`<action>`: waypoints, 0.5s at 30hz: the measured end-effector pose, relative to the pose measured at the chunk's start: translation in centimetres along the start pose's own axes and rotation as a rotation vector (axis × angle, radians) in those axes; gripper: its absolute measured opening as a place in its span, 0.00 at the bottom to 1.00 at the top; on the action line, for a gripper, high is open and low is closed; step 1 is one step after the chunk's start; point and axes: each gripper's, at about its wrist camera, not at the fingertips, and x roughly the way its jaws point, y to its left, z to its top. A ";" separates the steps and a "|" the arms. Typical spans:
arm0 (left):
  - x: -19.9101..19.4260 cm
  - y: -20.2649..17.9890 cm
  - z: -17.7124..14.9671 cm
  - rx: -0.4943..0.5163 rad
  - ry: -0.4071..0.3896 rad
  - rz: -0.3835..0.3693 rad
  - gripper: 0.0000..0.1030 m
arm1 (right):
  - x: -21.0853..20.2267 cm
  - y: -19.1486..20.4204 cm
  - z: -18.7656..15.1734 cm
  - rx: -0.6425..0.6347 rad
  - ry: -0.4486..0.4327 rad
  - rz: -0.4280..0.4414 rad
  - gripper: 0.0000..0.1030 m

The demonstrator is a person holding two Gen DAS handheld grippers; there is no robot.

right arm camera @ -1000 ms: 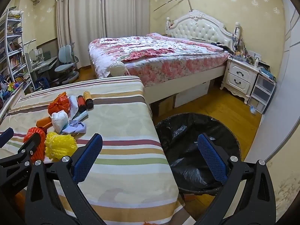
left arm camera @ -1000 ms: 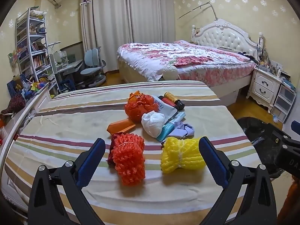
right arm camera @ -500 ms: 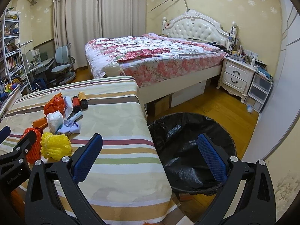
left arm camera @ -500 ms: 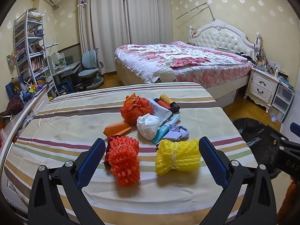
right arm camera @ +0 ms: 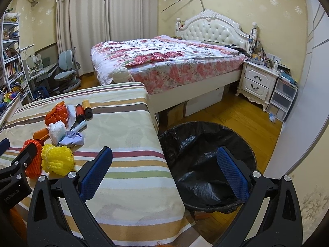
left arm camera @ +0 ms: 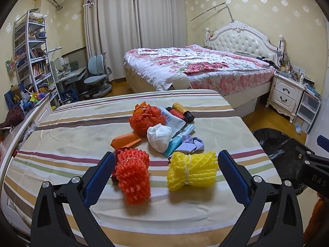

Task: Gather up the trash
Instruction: 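Move both tools over the bed toward the orange and yellow mesh nets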

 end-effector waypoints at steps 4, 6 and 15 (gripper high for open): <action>0.0 0.0 0.0 0.000 0.001 -0.002 0.94 | 0.2 0.1 -0.1 0.002 0.001 0.000 0.96; 0.0 0.0 0.0 0.000 0.002 -0.005 0.94 | 0.1 0.1 -0.1 0.000 0.000 -0.001 0.96; 0.0 0.0 -0.1 0.000 0.003 -0.003 0.94 | 0.1 -0.1 -0.1 0.004 0.003 0.002 0.96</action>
